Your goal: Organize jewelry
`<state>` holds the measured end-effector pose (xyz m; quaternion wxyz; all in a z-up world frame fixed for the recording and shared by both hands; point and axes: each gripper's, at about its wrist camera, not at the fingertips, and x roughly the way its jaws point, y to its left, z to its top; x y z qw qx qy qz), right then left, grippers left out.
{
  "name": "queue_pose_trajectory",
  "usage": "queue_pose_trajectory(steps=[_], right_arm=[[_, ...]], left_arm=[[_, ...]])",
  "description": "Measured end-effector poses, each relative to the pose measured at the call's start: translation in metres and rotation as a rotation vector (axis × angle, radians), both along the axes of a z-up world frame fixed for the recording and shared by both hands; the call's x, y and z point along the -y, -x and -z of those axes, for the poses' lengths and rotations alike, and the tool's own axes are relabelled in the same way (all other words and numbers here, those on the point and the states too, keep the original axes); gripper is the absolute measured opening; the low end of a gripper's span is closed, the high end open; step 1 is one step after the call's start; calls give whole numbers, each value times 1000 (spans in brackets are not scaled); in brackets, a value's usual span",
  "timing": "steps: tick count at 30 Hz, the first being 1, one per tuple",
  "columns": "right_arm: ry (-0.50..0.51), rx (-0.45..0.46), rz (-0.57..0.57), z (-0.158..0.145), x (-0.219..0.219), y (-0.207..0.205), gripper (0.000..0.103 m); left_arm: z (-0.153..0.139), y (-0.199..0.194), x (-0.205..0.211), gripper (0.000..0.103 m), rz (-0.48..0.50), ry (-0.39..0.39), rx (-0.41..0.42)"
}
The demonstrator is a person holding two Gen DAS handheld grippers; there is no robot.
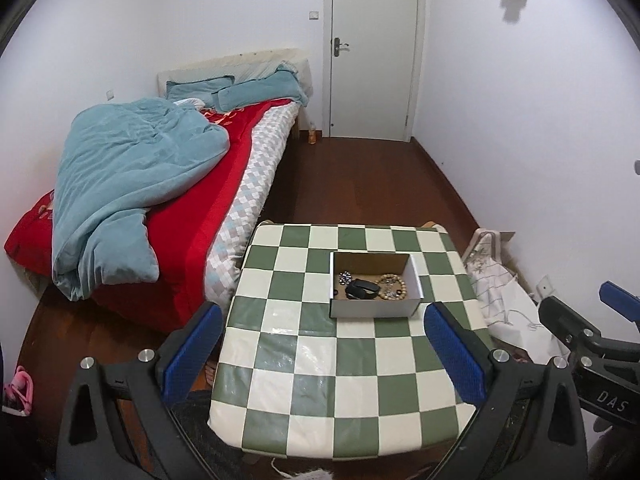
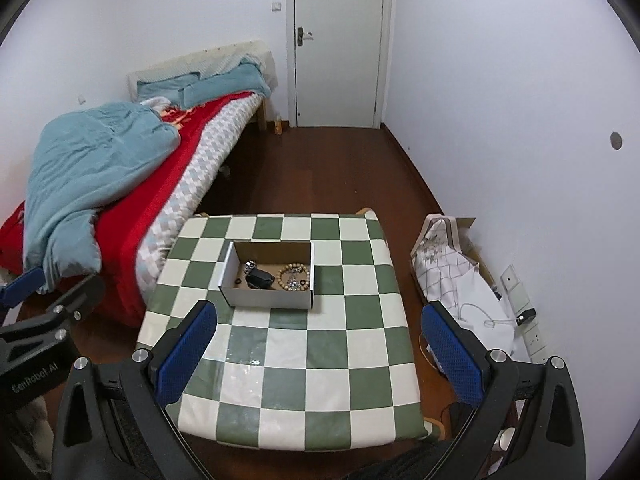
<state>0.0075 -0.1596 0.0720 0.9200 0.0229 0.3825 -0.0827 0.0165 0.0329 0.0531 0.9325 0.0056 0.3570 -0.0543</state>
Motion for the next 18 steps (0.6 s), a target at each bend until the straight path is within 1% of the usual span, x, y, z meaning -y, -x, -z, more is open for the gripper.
queue_pose_trajectory(steps=[8,13,18], right_arm=[[14,40,3,-25,-4,35,103],[14,39,8,-30,-2,44,103],[15,34,13,-31,-1,46,103]], left_arm=[[-20,27,-3,103,-15,14,34],[-23,35,-7,103,-21,15,38],[-22,34,-8,103,-38,1,33]])
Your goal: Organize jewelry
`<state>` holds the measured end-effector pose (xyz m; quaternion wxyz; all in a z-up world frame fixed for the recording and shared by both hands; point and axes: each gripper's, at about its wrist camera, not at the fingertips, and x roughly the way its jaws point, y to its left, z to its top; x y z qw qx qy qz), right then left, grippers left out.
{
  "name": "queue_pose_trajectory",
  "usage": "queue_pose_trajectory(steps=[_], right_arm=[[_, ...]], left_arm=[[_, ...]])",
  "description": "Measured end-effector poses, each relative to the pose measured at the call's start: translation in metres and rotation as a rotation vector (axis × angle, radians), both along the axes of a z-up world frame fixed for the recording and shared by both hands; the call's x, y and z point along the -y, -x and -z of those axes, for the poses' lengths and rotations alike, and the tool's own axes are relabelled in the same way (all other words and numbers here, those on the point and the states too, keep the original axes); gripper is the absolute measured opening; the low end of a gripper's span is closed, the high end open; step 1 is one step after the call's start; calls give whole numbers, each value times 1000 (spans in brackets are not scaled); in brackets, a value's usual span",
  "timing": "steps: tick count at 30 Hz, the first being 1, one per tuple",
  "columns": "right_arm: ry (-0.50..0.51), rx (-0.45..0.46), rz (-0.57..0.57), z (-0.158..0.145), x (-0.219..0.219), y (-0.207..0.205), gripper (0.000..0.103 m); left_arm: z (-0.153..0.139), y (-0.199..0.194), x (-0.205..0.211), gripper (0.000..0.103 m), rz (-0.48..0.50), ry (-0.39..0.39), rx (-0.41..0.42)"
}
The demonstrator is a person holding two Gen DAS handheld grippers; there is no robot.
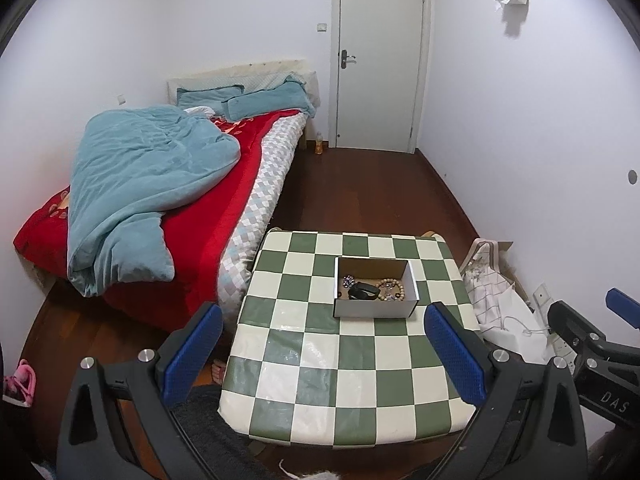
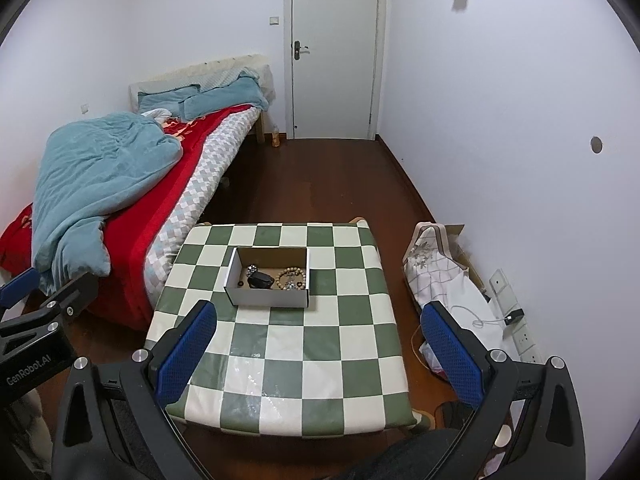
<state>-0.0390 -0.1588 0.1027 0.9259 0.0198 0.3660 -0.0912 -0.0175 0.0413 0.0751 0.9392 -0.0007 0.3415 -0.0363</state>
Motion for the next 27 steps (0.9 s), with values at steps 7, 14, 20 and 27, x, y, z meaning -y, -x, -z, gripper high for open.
queue_pose_trajectory(steps=[7,14,20,27], right_arm=[[19,-4,19,7,2,-20,103],[36,-8,30,14,3,-57,103],[54,-20,31,29,2,-94,103],[37,-84,24,58,2,-130,103]], left_arm=[[7,-24,2,103,-37,-27,-32],[14,-53,5,103,-68,-45,-44],[22,-79,7,103,-76,-65,-67],[33,-103,7,103,-78,-76,-88]])
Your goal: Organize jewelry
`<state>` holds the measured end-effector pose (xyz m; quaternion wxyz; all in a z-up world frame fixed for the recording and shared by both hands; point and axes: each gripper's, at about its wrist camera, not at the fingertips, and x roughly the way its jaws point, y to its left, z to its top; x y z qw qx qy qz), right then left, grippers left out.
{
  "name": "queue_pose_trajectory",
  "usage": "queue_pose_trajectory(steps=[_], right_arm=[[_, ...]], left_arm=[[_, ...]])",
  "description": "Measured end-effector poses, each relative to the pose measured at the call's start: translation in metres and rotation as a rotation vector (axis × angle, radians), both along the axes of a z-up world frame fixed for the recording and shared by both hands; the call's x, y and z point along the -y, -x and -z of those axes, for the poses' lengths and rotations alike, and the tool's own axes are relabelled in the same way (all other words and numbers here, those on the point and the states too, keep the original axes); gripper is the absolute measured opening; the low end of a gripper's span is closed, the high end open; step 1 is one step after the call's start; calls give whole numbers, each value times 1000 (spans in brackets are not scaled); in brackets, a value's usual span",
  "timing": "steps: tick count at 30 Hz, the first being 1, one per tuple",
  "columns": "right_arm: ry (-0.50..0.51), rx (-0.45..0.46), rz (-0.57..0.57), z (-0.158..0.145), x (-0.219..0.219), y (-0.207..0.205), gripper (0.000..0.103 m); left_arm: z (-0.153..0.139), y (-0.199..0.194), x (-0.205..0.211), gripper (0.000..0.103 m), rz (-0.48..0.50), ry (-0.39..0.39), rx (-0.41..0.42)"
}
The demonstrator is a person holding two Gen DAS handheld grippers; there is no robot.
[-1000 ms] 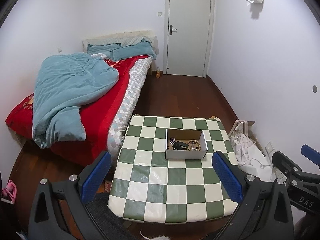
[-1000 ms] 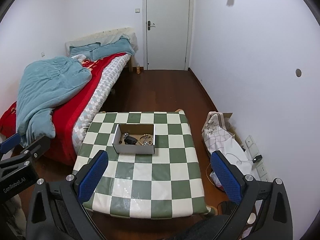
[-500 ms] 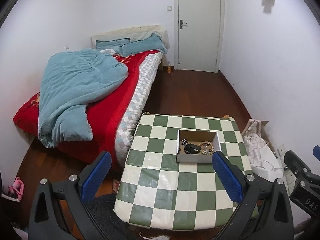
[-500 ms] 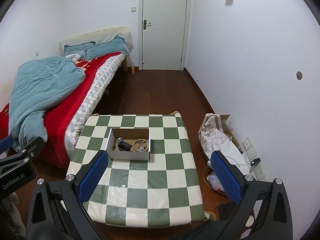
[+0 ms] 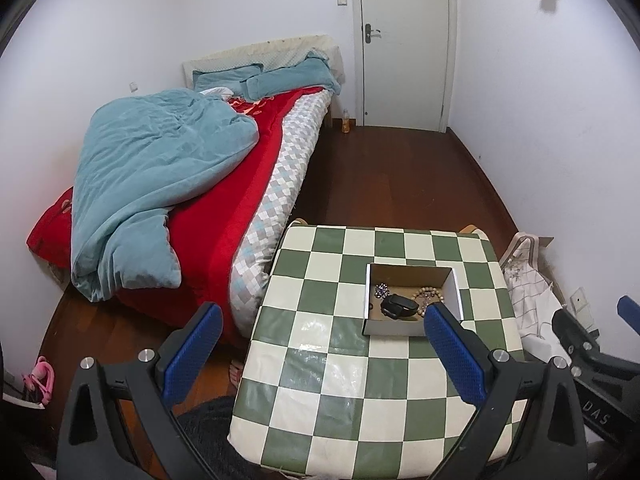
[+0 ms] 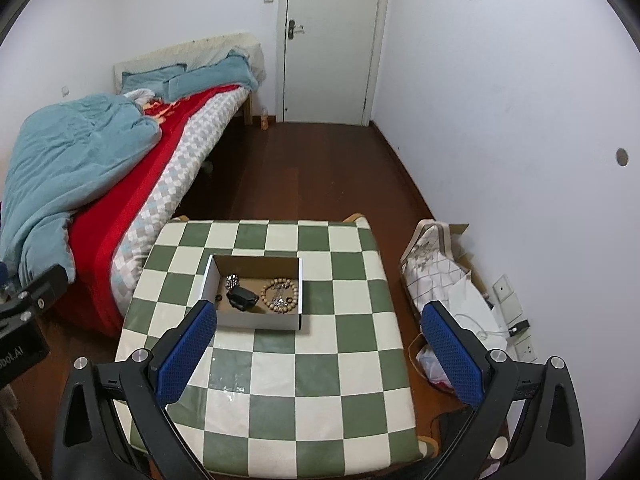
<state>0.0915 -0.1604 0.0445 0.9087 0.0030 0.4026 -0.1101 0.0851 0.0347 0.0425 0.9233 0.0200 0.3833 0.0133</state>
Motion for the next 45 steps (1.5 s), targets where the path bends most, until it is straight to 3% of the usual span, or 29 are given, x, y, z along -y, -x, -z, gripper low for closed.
queue_pose_trajectory(steps=[14,45], right_arm=[[-4,-33,-9,16,-1,-23,103],[-15,-39,-14,20,-3,-14,103]], left_arm=[[18,-21,2,103,2,5,-39],[23,-15,6,103,40,14,-53]])
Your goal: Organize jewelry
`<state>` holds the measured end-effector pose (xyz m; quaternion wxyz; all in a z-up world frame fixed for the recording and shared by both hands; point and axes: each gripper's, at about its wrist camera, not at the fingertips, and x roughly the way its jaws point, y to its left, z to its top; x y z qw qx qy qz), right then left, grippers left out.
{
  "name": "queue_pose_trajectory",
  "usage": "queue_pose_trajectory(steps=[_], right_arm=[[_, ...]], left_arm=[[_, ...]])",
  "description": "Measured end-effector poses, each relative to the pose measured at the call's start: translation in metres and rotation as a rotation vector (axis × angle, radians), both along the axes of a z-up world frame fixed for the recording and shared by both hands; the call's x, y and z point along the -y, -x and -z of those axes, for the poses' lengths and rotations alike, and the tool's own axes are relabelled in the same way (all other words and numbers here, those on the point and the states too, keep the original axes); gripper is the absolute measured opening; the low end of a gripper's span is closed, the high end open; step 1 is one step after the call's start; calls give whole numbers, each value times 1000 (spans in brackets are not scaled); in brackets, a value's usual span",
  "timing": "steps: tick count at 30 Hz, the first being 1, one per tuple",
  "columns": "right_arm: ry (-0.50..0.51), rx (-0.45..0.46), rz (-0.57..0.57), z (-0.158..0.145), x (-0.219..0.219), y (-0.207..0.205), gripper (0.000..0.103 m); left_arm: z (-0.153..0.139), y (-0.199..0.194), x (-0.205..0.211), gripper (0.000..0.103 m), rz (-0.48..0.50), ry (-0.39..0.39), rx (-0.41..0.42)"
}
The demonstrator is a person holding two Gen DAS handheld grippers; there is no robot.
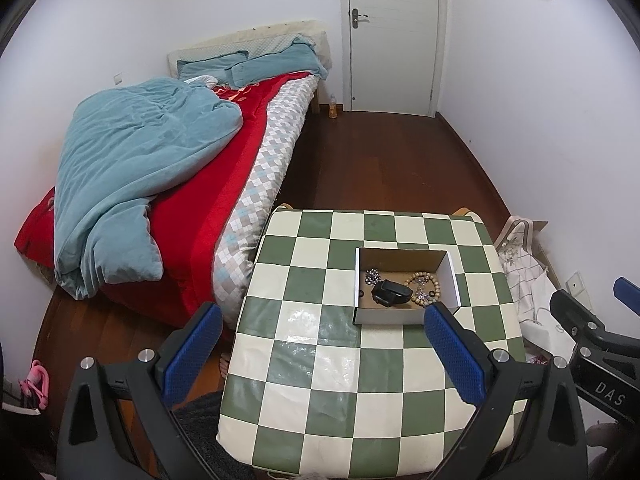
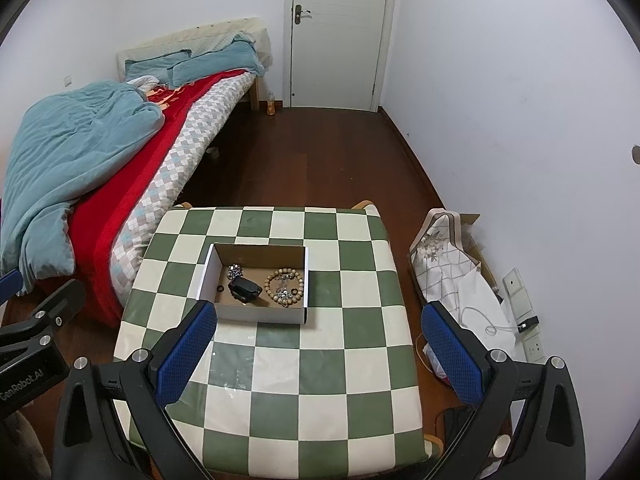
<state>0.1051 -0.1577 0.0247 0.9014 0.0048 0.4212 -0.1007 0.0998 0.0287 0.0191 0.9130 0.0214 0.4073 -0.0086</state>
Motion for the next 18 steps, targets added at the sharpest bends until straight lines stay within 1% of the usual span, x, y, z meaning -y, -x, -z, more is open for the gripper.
queue_pose_trajectory(steps=[18], right_arm=[[-5,14,-10,-10,-2,1,103]], left_arm=[[-7,0,1,103,8,0,15]])
